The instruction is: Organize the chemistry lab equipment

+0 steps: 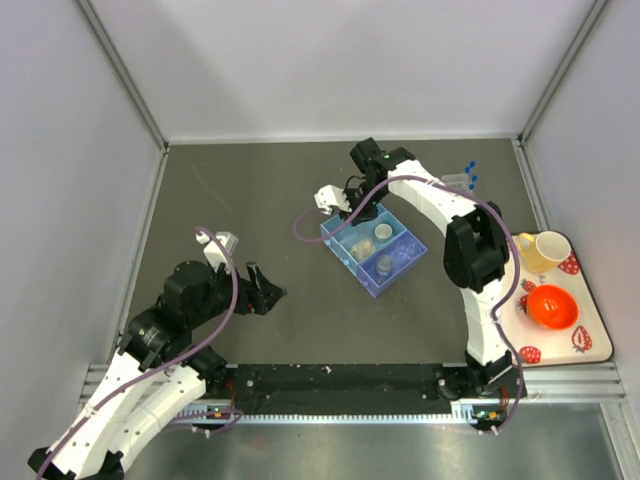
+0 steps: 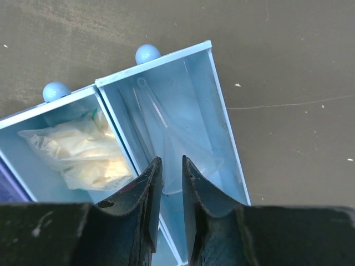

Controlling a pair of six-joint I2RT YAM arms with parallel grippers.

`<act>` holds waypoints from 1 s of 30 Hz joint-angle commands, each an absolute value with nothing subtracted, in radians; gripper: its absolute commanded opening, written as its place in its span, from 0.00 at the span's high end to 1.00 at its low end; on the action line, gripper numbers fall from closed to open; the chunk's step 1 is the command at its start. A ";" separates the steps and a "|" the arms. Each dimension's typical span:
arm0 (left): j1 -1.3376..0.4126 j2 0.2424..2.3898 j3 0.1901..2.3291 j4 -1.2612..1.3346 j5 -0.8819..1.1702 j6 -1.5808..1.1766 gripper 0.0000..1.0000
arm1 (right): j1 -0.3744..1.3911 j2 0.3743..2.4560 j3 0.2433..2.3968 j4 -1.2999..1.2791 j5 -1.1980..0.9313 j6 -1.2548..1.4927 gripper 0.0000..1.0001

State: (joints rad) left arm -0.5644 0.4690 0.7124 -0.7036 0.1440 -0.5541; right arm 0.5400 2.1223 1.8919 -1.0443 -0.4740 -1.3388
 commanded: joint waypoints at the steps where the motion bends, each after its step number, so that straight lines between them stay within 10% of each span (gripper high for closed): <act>1: -0.563 0.480 0.750 -0.677 0.129 -0.531 0.09 | 0.531 2.007 1.922 -1.062 -0.538 -1.298 0.80; 17: -0.563 0.560 0.821 -0.643 0.101 -0.528 0.05 | 0.561 1.696 1.841 -0.974 -0.624 -0.878 0.85; 30: -0.563 0.571 0.865 -0.649 0.100 -0.558 0.05 | 0.588 1.145 1.261 -0.384 -0.678 -0.383 0.73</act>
State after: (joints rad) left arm -0.5644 0.5659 0.8200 -0.6945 0.1074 -0.5491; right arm 0.5785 1.2968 1.3815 -0.6563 -0.6506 -0.6174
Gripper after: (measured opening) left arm 0.947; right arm 0.250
